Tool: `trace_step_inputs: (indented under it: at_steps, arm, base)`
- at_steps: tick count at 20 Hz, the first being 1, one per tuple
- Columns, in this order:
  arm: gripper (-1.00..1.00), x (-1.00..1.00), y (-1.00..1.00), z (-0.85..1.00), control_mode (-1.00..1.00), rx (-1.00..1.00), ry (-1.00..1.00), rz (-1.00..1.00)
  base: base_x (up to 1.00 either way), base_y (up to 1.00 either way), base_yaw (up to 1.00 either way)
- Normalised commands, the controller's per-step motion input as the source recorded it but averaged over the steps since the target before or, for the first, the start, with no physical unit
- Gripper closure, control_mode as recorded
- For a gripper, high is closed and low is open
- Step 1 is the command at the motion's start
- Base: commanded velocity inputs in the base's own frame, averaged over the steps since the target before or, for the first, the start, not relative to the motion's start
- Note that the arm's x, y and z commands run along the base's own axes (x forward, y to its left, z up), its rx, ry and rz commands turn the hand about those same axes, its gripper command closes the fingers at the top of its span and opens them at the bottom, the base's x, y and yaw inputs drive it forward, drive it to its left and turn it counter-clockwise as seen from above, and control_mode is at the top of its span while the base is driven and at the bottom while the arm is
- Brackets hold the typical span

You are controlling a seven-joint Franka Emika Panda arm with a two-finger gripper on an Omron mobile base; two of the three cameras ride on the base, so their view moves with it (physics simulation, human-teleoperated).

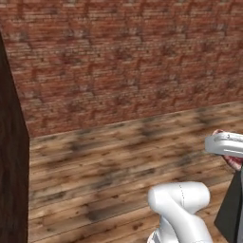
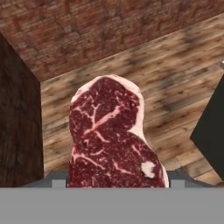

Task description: Gather the lime and corn from the fridge and place them on a tray on the dining counter. Then gather the steaks from the fridge and place them on the other tray.

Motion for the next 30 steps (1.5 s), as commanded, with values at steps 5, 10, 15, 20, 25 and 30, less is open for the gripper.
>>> trace_step_inputs:
  at_steps: [5, 10, 15, 20, 25, 30]
  arm:
    - [1.00, 0.00, 0.00, 0.00, 1.00, 0.00, 0.00, 0.00]
    - [1.00, 0.00, 0.00, 0.00, 1.00, 0.00, 0.00, 0.00]
    - [1.00, 0.00, 0.00, 0.00, 1.00, 0.00, 0.00, 0.00]
    - [1.00, 0.00, 0.00, 0.00, 1.00, 0.00, 0.00, 0.00]
    - [1.00, 0.00, 0.00, 0.00, 1.00, 0.00, 0.00, 0.00]
    - [1.00, 0.00, 0.00, 0.00, 1.00, 0.00, 0.00, 0.00]
  base:
    - [0.76, 0.15, -0.41]
    - [0.70, 0.26, -0.43]
    - [0.63, 0.29, -0.45]
    - [0.60, 0.25, -0.45]
    - [0.56, 0.38, -0.46]
    - [0.52, 0.43, -0.48]
